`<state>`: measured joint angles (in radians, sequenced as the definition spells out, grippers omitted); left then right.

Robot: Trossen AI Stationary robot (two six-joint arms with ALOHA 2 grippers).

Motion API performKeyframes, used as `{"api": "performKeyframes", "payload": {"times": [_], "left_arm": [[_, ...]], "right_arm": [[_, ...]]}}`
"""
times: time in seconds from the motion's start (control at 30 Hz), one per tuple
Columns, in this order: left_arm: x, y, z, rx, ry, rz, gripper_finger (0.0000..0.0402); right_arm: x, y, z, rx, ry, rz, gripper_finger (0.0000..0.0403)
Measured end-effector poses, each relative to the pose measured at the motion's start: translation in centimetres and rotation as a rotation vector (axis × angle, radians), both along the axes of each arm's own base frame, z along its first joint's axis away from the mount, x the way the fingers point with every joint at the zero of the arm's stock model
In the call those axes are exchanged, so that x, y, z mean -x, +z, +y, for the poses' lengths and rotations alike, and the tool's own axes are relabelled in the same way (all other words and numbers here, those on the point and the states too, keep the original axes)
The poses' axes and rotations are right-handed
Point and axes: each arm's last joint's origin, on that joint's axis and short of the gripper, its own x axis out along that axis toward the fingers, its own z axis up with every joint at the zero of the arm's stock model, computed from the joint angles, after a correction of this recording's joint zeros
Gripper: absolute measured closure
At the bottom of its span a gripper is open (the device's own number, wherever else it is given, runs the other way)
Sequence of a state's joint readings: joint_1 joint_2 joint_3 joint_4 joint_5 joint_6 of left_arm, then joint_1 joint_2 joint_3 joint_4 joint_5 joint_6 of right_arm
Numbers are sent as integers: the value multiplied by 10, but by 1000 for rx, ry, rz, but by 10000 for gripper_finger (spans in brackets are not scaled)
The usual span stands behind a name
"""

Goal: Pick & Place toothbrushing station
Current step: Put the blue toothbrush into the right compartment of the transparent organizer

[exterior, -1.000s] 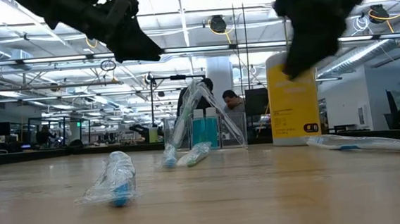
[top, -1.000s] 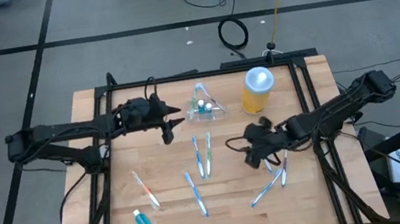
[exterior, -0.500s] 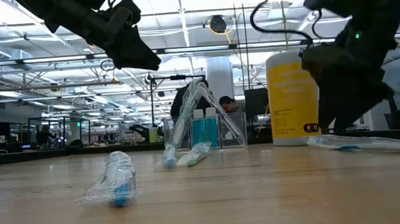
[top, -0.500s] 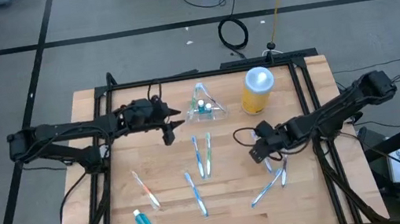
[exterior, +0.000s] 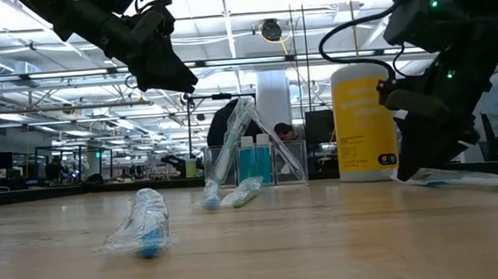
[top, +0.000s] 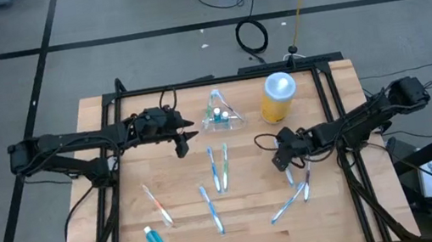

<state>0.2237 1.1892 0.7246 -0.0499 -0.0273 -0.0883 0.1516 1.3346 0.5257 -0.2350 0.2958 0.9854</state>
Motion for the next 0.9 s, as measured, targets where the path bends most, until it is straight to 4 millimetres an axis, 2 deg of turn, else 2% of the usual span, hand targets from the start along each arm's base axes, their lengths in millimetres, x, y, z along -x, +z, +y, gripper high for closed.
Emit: {"api": "performKeyframes", "payload": {"times": [0.17,0.33,0.57,0.73,0.9], "left_arm": [[0,0,0,0,0,-1,215],[0,0,0,3,2,-2,215],[-2,4,0,-8,-2,-49,215],[-4,7,-3,-16,-13,-74,215],[-5,6,-8,-11,-34,-67,215]], "right_arm": [[6,-9,-1,16,15,-16,220],[12,-16,-2,28,21,-12,292],[7,-14,-2,75,86,-64,389],[0,-10,-2,112,106,-147,388],[-13,1,0,136,120,-307,396]]}}
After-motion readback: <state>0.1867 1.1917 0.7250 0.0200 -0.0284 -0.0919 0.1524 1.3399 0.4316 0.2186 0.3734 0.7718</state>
